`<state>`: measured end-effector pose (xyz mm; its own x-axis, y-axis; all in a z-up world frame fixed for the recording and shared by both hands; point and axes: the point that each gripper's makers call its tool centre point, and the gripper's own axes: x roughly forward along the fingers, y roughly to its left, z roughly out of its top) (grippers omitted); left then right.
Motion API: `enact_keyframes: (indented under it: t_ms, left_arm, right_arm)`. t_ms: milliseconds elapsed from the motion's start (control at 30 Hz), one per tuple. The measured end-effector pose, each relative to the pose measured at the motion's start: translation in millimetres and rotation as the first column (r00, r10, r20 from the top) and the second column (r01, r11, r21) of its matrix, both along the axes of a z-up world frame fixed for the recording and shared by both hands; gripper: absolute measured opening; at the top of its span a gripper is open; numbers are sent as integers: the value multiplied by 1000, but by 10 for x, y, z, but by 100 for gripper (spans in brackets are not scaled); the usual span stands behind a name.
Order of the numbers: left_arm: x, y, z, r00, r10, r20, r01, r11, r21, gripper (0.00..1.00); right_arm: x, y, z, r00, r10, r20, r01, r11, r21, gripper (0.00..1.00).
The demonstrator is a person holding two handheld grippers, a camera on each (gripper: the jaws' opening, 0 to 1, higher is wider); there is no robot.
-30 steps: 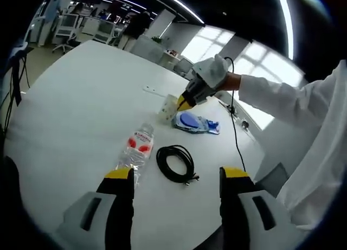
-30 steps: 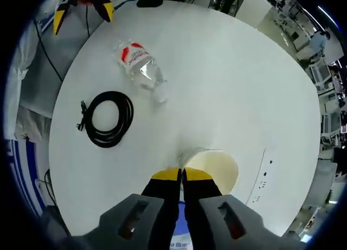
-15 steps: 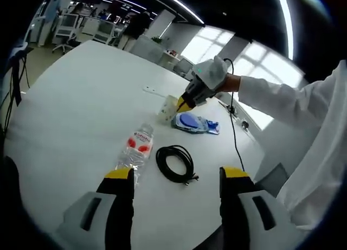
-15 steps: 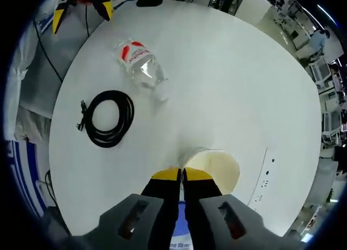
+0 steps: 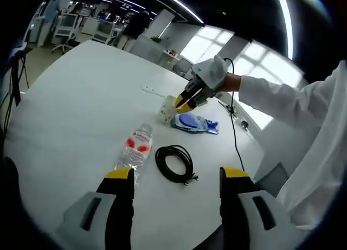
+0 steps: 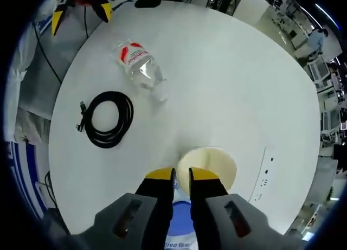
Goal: Arrange the tabletop items into an orderly group along one side of the table until the central work area is clear of visible clutter.
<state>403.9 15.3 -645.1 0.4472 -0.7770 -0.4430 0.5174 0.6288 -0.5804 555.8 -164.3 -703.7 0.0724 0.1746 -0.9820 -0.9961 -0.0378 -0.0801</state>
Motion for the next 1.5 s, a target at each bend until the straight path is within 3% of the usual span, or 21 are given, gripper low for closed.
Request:
enact_keyframes:
  t_ms: [933,1500]
  left_arm:
    - [-21,-28,57,1000,-16,12,16,1000,-2,65]
    - [-59,-68,131,999,-38,22,37,999,7,65]
  right_arm:
    - [-6,51,241,998,-42,53,39,998,56,21]
    - [34,-2,501,978,-158,133,136,978,160,29]
